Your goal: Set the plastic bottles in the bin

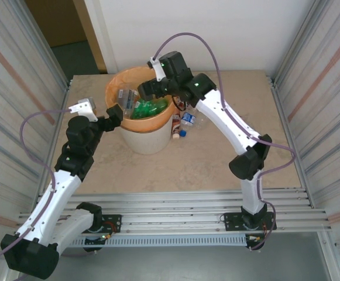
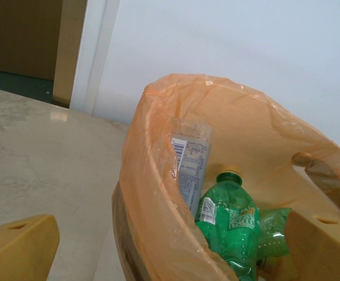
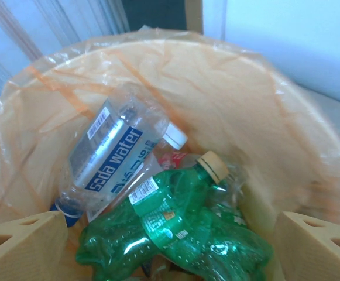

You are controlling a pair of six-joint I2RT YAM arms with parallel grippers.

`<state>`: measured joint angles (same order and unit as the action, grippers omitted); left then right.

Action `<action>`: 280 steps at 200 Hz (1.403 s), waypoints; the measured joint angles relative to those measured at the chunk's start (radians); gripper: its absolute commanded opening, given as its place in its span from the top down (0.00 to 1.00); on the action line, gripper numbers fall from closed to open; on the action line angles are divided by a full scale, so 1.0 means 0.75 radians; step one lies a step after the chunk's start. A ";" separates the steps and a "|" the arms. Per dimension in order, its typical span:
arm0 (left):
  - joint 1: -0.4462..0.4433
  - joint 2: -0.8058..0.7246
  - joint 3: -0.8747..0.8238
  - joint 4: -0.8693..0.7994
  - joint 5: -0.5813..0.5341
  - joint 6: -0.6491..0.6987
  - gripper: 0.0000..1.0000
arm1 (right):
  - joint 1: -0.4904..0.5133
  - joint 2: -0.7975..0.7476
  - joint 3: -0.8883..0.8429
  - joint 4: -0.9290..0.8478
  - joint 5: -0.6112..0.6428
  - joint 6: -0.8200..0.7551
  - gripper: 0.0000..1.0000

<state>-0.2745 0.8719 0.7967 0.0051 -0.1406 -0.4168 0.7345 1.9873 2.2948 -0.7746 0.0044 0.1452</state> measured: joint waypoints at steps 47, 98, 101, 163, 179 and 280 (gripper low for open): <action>0.000 0.000 0.000 0.000 -0.001 0.000 0.01 | -0.073 -0.238 -0.235 0.040 0.069 0.009 0.01; 0.000 -0.001 0.000 0.000 -0.002 0.000 0.01 | -0.357 -0.351 -0.456 0.039 0.052 0.085 0.02; 0.000 0.000 0.000 0.000 -0.002 0.000 0.01 | -0.376 -0.352 -0.466 0.038 0.048 0.092 0.02; 0.000 -0.001 0.000 0.000 -0.002 0.000 0.01 | -0.717 -0.329 -0.646 -0.051 -0.049 0.121 0.02; 0.000 -0.001 0.000 0.000 -0.002 0.000 0.01 | -0.771 -0.292 -0.650 -0.063 -0.078 0.120 0.02; 0.001 -0.001 0.000 -0.001 -0.014 0.000 0.01 | -0.914 0.040 -0.632 -0.079 -0.193 0.034 0.02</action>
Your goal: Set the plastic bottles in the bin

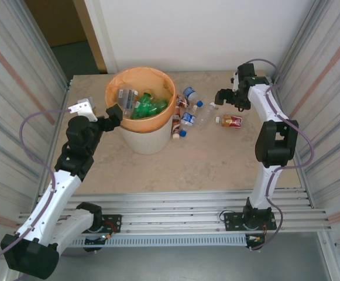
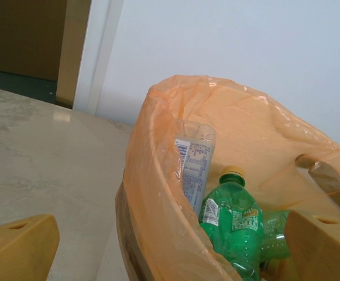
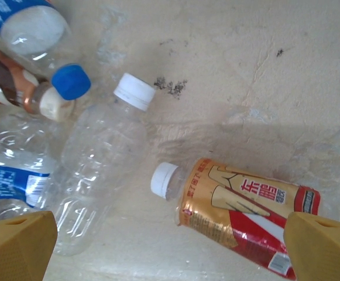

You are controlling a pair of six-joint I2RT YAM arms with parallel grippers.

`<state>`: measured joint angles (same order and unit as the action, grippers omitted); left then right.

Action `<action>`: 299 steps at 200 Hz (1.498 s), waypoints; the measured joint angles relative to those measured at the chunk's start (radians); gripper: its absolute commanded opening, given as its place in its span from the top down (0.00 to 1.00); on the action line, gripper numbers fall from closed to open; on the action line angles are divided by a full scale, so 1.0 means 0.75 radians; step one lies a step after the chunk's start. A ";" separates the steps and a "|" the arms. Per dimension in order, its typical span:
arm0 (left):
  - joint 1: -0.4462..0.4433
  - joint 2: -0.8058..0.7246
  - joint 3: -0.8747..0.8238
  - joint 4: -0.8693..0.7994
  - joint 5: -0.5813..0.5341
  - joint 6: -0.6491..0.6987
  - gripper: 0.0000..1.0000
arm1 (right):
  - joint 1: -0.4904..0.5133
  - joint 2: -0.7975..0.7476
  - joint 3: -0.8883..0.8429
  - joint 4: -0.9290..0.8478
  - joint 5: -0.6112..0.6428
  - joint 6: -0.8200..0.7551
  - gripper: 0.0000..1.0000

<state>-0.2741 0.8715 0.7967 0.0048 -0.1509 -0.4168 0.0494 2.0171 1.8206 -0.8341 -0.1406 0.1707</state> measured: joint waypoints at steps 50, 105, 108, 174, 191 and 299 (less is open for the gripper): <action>0.000 0.000 0.000 0.000 -0.008 0.000 0.01 | -0.039 0.102 0.021 -0.003 -0.036 -0.009 0.02; 0.000 0.000 0.000 0.000 -0.009 0.000 0.01 | -0.067 0.174 0.021 -0.003 -0.070 -0.010 0.01; 0.000 0.000 0.000 0.000 -0.009 0.000 0.01 | -0.068 0.174 0.021 -0.003 -0.071 -0.010 0.01; 0.000 0.000 0.000 0.000 -0.009 0.000 0.01 | -0.068 0.170 -0.113 0.033 -0.102 -0.009 0.03; 0.000 0.000 0.000 0.000 -0.009 0.001 0.01 | -0.068 0.157 -0.160 0.039 -0.109 -0.008 0.03; 0.001 0.005 0.001 0.000 -0.008 0.001 0.01 | -0.048 0.041 -0.355 0.096 -0.130 0.006 0.18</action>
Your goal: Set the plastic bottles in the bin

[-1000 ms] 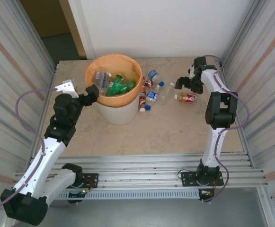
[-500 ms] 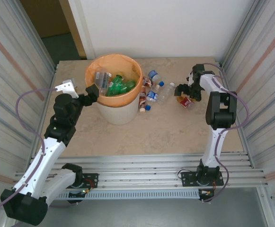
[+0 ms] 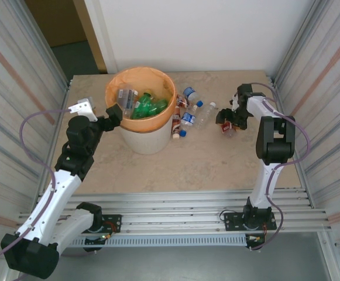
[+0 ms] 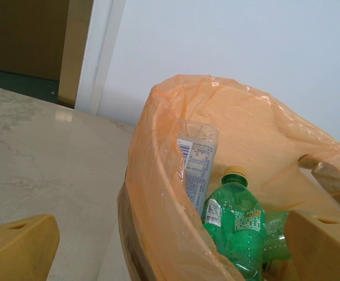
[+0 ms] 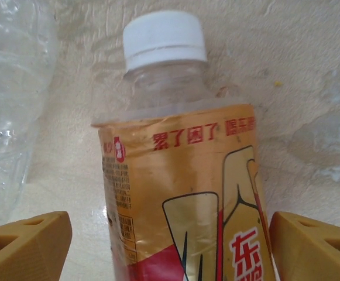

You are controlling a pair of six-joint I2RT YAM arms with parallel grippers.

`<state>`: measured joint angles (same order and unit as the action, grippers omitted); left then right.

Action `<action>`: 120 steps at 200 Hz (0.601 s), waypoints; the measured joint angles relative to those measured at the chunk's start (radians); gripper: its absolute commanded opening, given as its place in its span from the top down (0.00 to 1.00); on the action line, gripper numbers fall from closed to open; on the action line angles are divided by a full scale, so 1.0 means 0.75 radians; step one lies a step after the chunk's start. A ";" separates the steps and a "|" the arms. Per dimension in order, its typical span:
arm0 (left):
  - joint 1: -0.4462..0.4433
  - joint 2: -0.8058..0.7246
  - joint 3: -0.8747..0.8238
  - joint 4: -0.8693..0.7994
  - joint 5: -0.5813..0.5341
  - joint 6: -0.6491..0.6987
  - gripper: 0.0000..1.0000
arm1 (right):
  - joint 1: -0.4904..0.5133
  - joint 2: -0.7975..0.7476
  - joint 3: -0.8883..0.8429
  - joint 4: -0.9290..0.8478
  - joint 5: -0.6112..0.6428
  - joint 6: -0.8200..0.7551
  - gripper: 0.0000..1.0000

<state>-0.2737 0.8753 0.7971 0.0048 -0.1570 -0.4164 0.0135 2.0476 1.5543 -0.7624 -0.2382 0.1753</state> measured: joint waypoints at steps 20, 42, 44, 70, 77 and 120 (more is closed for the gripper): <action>0.000 0.001 0.003 0.001 0.000 0.000 0.01 | 0.008 0.001 -0.004 0.002 0.006 0.000 0.24; 0.007 0.001 0.003 0.000 0.000 0.000 0.01 | 0.012 0.002 -0.004 0.004 0.008 0.005 0.28; 0.008 0.001 0.003 0.000 0.000 0.000 0.01 | 0.012 0.002 -0.004 0.005 0.008 0.004 0.29; 0.009 0.001 0.003 0.000 0.000 0.000 0.01 | 0.017 0.013 -0.012 0.010 0.014 0.005 0.33; 0.009 0.001 0.003 0.000 0.000 0.000 0.01 | 0.019 0.018 -0.015 0.014 0.017 0.005 0.34; 0.009 0.001 0.003 0.000 0.000 0.000 0.01 | 0.033 0.020 -0.023 0.028 0.031 0.009 0.44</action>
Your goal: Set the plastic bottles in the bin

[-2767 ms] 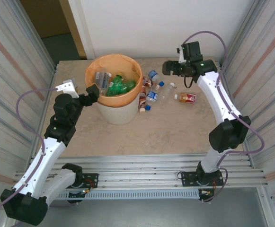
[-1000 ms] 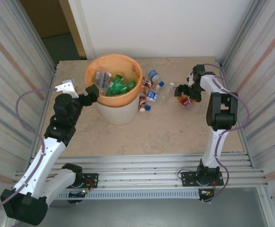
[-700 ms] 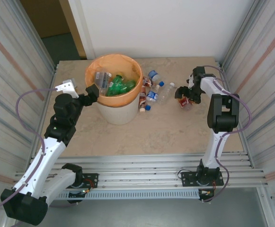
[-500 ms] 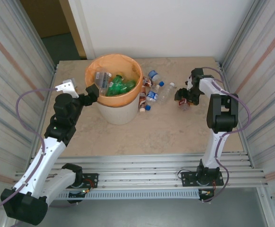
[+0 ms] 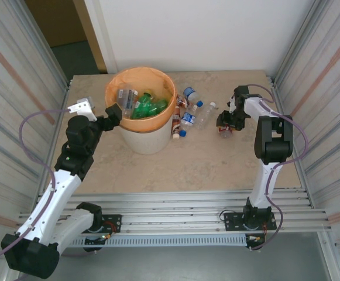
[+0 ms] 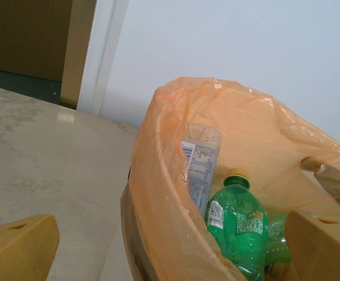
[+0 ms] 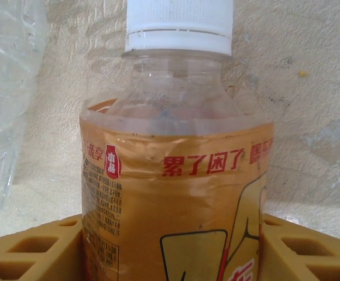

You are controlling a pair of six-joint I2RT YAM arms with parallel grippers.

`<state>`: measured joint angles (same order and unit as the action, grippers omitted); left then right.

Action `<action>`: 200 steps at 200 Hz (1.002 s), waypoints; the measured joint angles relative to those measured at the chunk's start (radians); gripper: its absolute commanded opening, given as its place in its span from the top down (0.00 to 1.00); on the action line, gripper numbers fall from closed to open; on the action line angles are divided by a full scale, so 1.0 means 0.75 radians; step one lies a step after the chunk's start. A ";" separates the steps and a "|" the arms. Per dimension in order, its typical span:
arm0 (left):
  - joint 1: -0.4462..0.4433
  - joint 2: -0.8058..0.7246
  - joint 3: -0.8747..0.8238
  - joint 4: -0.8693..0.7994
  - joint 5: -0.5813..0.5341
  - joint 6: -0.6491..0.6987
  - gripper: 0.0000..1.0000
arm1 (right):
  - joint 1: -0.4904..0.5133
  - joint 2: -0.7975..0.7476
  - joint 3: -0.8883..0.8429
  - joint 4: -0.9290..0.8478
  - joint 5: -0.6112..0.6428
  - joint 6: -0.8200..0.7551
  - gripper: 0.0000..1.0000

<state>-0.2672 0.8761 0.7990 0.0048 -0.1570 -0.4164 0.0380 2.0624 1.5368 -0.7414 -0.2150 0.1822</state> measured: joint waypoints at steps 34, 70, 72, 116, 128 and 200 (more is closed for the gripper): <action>0.009 -0.009 0.000 -0.001 -0.001 0.000 0.01 | 0.004 -0.001 -0.004 0.011 0.007 0.001 0.50; 0.014 -0.023 0.000 -0.003 -0.001 0.000 0.01 | 0.012 -0.030 -0.042 0.045 0.022 0.025 0.53; 0.014 -0.024 0.000 -0.003 -0.001 0.000 0.01 | 0.014 -0.033 -0.046 0.046 0.023 0.026 0.53; 0.015 -0.032 0.000 -0.007 -0.001 0.000 0.01 | 0.044 -0.129 -0.112 0.043 0.074 0.060 0.55; 0.015 -0.033 0.000 -0.008 -0.001 -0.001 0.01 | 0.057 -0.186 -0.115 0.038 0.093 0.067 0.56; 0.017 -0.033 0.000 -0.010 -0.001 -0.001 0.01 | 0.195 -0.623 -0.046 -0.001 0.156 0.106 0.56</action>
<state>-0.2543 0.8516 0.7990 -0.0025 -0.1577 -0.4168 0.1844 1.5955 1.5024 -0.7418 -0.0978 0.2615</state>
